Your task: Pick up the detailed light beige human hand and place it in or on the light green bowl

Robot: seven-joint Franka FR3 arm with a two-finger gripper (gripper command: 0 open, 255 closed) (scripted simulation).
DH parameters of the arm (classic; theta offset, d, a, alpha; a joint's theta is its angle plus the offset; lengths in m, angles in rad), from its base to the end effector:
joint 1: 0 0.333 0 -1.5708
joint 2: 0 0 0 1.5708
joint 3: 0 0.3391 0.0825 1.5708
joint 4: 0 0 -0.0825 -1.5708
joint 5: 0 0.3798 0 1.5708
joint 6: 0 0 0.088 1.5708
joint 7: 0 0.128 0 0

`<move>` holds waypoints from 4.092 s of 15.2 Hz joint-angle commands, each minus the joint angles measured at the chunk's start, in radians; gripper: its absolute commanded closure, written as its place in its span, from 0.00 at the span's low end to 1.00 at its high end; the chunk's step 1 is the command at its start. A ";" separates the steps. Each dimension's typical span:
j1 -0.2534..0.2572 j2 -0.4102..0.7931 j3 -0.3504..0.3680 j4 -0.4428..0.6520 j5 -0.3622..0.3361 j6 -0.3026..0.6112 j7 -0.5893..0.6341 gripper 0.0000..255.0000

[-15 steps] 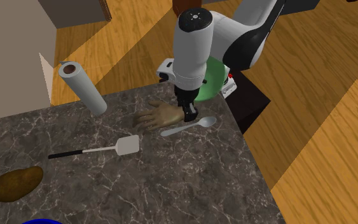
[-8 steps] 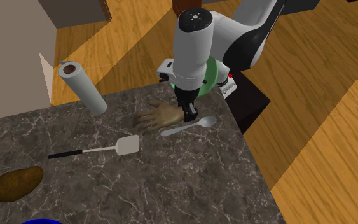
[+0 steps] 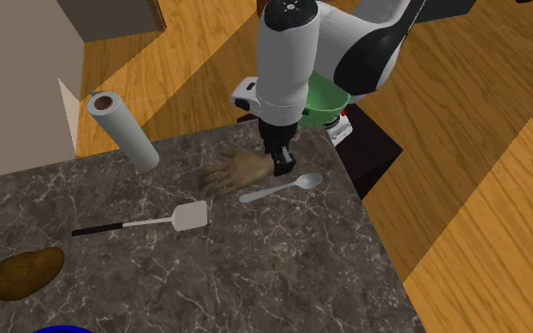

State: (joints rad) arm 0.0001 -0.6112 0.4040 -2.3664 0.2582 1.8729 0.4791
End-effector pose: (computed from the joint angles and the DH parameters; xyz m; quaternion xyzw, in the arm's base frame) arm 0.3284 0.1902 0.5306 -0.9940 0.0997 -0.0348 0.0270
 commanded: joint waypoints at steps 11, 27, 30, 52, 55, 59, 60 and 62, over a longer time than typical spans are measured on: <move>-0.010 0.007 -0.025 0.166 -0.023 -0.159 0.012 1.00; -0.028 0.070 -0.044 0.425 -0.052 -0.357 0.034 1.00; -0.005 -0.041 -0.065 0.354 -0.029 -0.396 0.029 1.00; 0.114 -0.541 -0.110 0.022 0.047 -0.565 0.063 1.00; 0.119 -0.567 -0.102 -0.030 0.056 -0.539 0.060 1.00; 0.125 -0.592 -0.093 -0.081 0.066 -0.513 0.057 1.00; 0.125 -0.592 -0.093 -0.081 0.066 -0.513 0.057 1.00; 0.124 -0.592 -0.093 -0.081 0.066 -0.513 0.057 1.00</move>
State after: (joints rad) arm 0.1254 -1.2045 0.3098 -2.4396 0.3264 1.3592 0.5359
